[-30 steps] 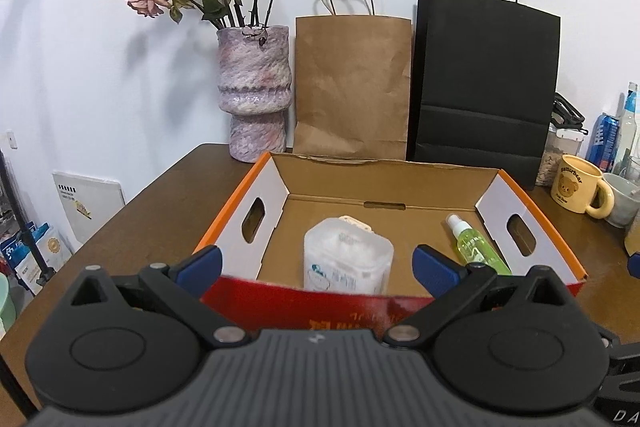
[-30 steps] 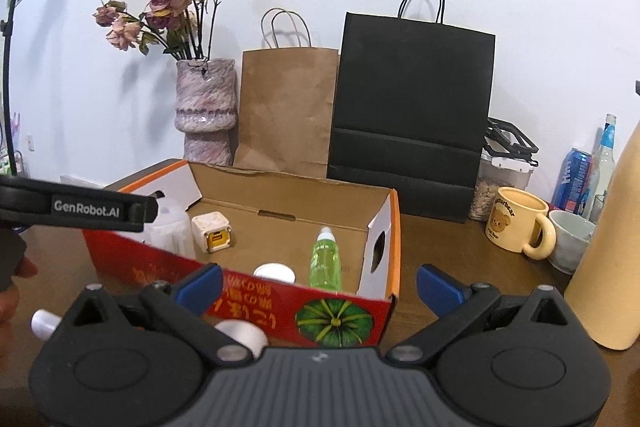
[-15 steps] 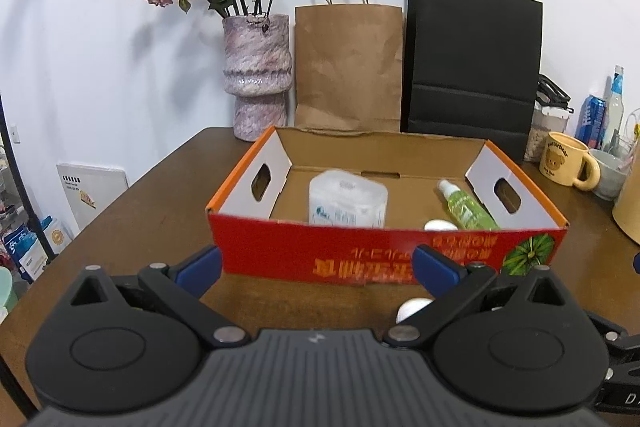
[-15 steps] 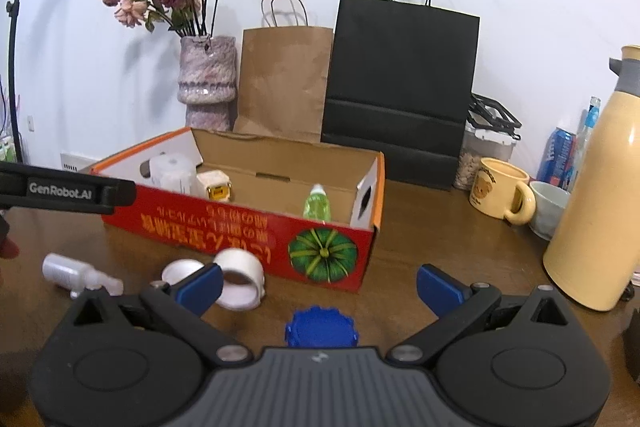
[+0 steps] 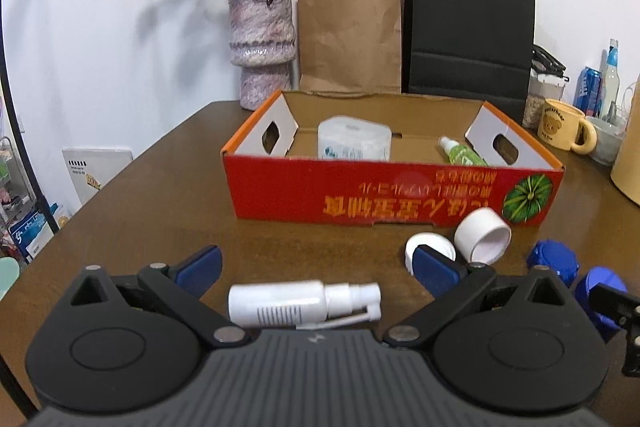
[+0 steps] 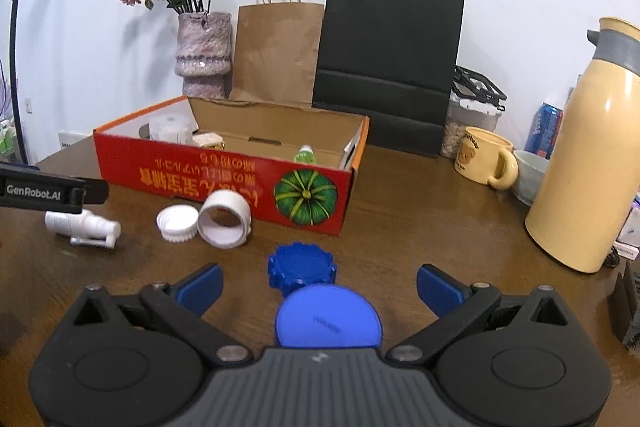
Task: Organize rigid objects
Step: 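Move both grippers back from the box toward the items on the table, then grasp the white nasal spray bottle with the left gripper while the right gripper grasps the blue round container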
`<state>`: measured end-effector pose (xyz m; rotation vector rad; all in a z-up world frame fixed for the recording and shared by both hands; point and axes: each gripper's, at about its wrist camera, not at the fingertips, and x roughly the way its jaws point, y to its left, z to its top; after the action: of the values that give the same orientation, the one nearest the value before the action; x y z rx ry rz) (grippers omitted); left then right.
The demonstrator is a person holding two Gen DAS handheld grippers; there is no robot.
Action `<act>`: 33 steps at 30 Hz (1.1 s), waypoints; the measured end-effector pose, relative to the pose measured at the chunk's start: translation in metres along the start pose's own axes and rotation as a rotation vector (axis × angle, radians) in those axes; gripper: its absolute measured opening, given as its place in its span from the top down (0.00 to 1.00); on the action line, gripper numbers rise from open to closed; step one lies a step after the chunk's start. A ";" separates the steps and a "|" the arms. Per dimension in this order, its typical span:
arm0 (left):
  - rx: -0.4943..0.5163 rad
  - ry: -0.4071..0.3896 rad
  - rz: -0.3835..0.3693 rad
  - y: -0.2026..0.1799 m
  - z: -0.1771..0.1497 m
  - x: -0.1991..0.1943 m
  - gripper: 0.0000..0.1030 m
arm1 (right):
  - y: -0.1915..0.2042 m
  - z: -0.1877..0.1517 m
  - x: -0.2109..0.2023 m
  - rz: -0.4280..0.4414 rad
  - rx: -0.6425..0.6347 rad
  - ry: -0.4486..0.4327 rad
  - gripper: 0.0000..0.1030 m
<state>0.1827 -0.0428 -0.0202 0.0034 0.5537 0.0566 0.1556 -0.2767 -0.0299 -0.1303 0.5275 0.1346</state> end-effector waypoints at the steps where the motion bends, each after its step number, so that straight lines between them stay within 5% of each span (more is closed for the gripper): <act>1: -0.001 0.003 0.001 0.001 -0.002 -0.001 0.00 | -0.001 -0.002 -0.001 -0.001 -0.002 0.004 0.00; 23: -0.004 0.016 0.015 0.005 -0.022 -0.009 0.00 | -0.015 -0.020 0.020 0.036 0.027 0.105 0.01; 29: -0.005 0.022 0.014 0.005 -0.023 -0.008 0.00 | -0.014 -0.021 0.026 0.044 0.039 0.115 0.13; 33: -0.007 0.024 0.014 0.005 -0.023 -0.007 0.00 | -0.011 -0.022 0.027 0.058 0.035 0.119 0.35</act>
<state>0.1646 -0.0380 -0.0361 -0.0001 0.5775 0.0719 0.1701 -0.2884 -0.0616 -0.0890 0.6519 0.1750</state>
